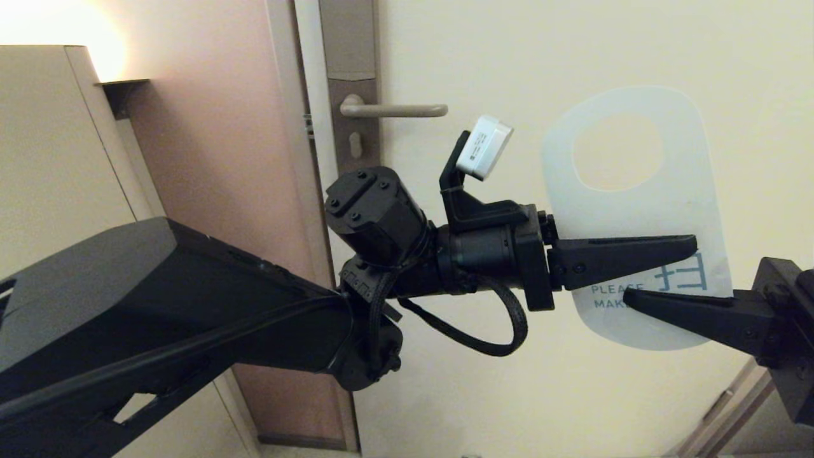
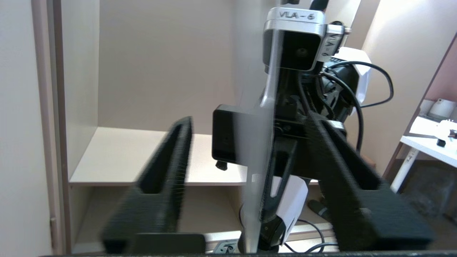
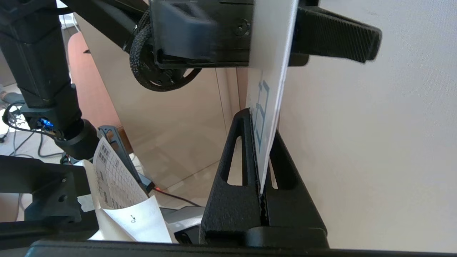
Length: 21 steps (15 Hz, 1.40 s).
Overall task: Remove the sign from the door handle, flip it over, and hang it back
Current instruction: Hand it to the other hand
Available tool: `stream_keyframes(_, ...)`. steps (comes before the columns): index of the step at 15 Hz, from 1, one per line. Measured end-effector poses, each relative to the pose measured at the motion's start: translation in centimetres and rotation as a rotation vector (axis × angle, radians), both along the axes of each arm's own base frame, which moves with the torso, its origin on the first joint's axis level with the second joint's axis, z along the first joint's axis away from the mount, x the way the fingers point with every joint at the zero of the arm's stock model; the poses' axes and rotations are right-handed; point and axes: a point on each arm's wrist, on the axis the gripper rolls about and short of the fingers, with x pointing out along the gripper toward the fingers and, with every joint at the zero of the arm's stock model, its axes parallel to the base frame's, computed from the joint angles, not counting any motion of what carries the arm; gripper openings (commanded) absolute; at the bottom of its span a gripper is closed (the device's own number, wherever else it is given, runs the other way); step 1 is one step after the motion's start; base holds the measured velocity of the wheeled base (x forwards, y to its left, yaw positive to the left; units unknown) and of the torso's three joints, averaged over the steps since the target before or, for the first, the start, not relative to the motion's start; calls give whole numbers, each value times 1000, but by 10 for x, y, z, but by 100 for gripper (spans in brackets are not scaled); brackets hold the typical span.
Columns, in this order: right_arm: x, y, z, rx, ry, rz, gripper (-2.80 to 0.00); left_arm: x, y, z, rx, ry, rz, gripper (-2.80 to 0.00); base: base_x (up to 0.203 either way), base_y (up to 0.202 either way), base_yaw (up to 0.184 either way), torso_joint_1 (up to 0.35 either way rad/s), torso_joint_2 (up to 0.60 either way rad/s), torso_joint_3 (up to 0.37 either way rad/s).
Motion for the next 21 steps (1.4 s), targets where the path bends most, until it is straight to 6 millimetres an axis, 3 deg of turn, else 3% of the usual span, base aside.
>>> stream_keyframes(8, 0, 0, 0, 0, 0, -3, -280, -1, 31, -6, 19, 47, 27, 0, 0, 0, 0, 0, 0, 0)
stream_keyframes(17, 0, -1, -5, -8, 13, -5, -280, -8, 67, 11, 13, 37, 84, 0, 0, 0, 0, 0, 0, 0)
stream_keyframes(21, 0, 0, -6, -11, 19, -4, -280, -13, 87, 8, 41, 48, 110, 0, 0, 0, 0, 0, 0, 0)
